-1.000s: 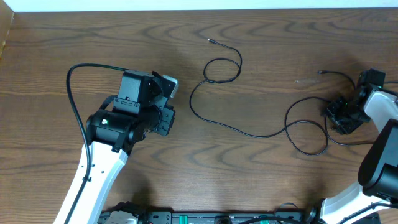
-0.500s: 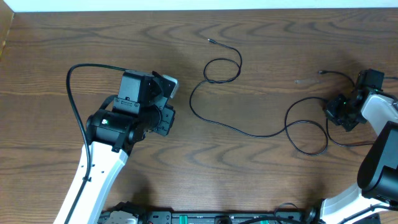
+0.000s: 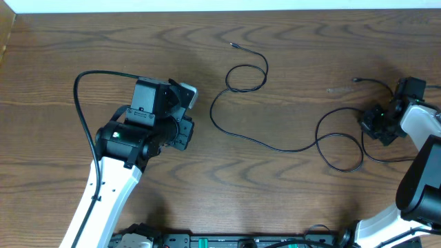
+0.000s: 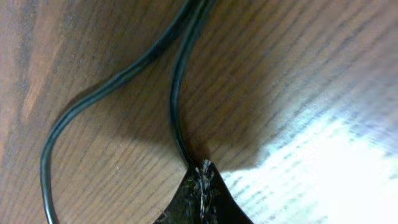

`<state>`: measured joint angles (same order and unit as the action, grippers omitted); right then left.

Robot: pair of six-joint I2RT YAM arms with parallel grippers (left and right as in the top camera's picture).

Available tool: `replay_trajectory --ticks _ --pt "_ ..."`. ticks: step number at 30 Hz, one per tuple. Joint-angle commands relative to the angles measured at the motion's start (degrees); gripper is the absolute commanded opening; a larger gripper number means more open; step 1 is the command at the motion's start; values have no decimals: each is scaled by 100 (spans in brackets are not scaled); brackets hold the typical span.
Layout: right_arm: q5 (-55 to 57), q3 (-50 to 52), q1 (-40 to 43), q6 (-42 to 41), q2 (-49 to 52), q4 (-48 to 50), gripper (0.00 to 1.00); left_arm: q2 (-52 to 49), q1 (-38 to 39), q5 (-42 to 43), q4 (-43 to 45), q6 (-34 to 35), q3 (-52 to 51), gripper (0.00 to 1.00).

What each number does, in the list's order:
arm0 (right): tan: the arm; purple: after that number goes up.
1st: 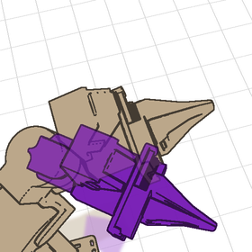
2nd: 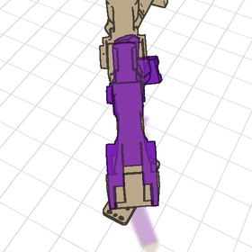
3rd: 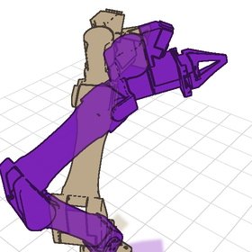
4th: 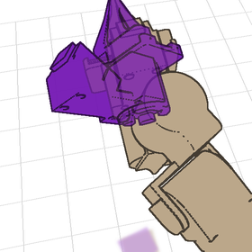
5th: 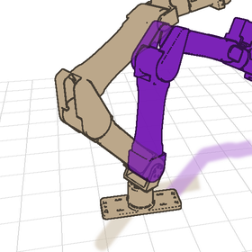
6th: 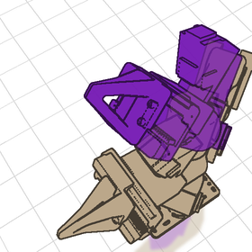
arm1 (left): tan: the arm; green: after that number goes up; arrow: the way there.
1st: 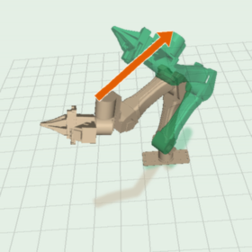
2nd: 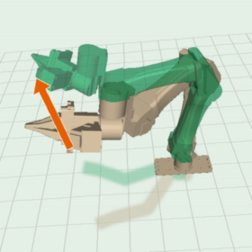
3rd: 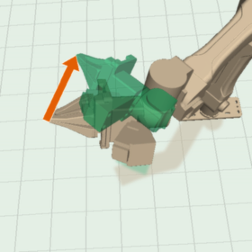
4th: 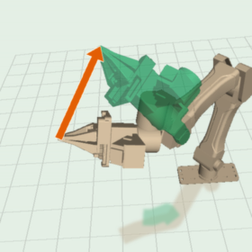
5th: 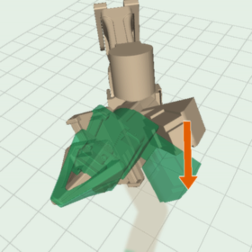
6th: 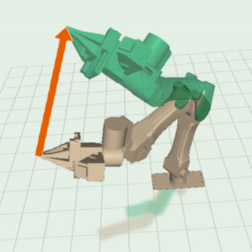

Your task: Untangle cables

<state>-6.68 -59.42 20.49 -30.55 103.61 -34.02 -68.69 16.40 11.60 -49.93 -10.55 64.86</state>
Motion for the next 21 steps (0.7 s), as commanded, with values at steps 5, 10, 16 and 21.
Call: replay_trajectory --ticks 5,10,16,21 --pt "142 59 31 61 -778 44 1 -13 2 -72 -22 -11 7 26" --pt "490 59 31 63 -1333 105 1 -13 2 -70 -22 -11 7 26" --pt "656 63 28 63 -1497 103 58 -13 2 -70 -20 -9 7 26" --pt "651 66 7 114 -1281 59 74 -13 2 -72 -20 -11 7 26"
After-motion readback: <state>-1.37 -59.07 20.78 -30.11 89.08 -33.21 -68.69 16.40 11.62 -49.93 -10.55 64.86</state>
